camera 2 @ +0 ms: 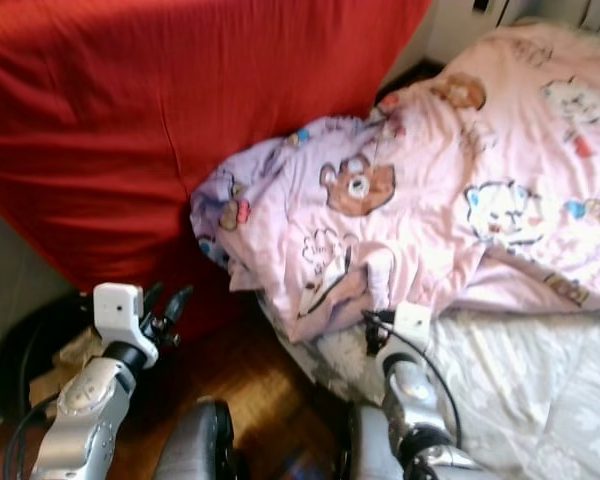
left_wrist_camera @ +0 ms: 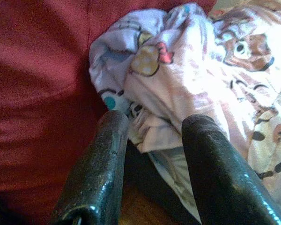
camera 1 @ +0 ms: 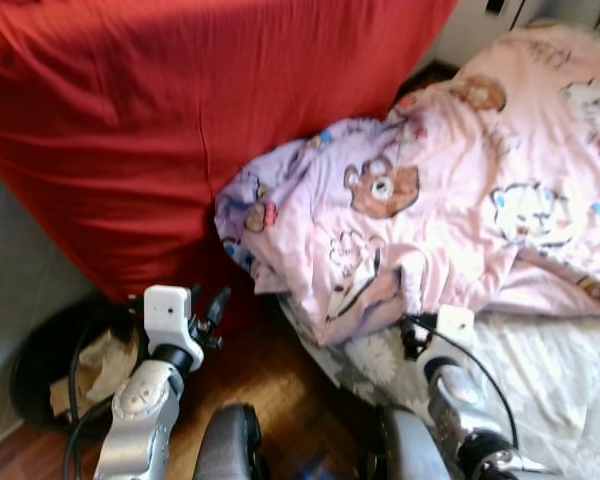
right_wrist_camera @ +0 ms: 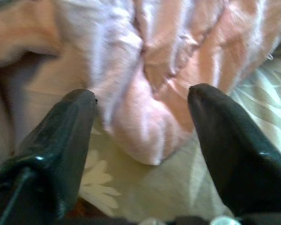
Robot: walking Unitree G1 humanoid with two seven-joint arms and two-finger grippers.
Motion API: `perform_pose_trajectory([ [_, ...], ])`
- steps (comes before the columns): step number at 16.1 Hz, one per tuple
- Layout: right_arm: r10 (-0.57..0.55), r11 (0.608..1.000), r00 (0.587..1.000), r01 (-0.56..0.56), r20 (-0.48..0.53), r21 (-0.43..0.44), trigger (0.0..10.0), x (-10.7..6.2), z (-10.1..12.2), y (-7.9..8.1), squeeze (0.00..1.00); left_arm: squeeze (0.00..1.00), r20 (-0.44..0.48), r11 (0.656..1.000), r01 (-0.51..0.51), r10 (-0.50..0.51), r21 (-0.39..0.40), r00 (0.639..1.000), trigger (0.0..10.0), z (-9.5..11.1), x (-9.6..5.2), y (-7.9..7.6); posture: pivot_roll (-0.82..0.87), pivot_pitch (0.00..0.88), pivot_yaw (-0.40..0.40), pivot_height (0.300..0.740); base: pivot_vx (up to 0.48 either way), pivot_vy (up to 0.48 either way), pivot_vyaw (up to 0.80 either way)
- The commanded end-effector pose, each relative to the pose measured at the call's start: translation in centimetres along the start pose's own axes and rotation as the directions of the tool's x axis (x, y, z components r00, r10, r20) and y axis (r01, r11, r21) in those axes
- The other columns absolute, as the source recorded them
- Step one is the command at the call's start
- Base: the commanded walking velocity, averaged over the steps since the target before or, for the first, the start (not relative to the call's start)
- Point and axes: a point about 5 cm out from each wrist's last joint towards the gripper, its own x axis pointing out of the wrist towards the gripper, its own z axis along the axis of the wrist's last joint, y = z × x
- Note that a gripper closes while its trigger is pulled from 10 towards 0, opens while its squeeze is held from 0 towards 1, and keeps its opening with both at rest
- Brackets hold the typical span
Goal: Clean up the room
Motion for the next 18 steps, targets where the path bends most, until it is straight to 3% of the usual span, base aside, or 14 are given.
perform_pose_trajectory([
  [1, -0.016, 1.000, 1.000, 0.016, -0.019, 0.001, 10.0, -0.1, -0.4, -0.2, 1.00, 0.00, -0.012, 1.000, -0.018, 0.018, -0.006, 1.000, 10.0, 0.0, -0.6, 0.6, 0.14, 0.313, 0.031, 0.620, 0.000, 0.000, 0.00],
  [7, -0.022, 1.000, 1.000, 0.022, 0.004, 0.007, 10.0, 0.2, 0.5, -0.5, 0.99, 0.00, -0.033, 0.999, -0.029, 0.029, -0.014, 0.999, 10.0, 0.1, -2.0, 0.5, 0.15, 0.355, 0.031, 0.620, 0.000, 0.000, 0.00],
  [8, -0.017, 1.000, 1.000, 0.017, 0.008, 0.006, 10.0, 0.2, 0.6, -0.4, 0.03, 0.00, -0.037, 0.999, -0.030, 0.029, -0.014, 0.999, 10.0, 0.1, -2.2, 0.4, 0.15, 0.362, 0.030, 0.620, 0.000, 0.000, 0.00],
  [13, -0.051, 0.999, 0.998, 0.051, 0.040, -0.008, 10.0, 0.2, 0.8, -0.4, 0.00, 0.00, -0.058, 0.999, -0.033, 0.032, -0.020, 0.998, 10.0, 0.0, -2.6, 0.2, 0.14, 0.357, 0.032, 0.620, 0.000, 0.000, 0.00],
  [18, -0.081, 0.995, 0.997, 0.081, -0.007, -0.053, 10.0, 0.0, -0.1, -1.0, 0.00, 0.00, -0.063, 0.999, -0.029, 0.028, -0.020, 0.998, 10.0, 0.2, -2.6, 0.2, 0.14, 0.359, 0.032, 0.620, 0.000, 0.000, 0.00],
])
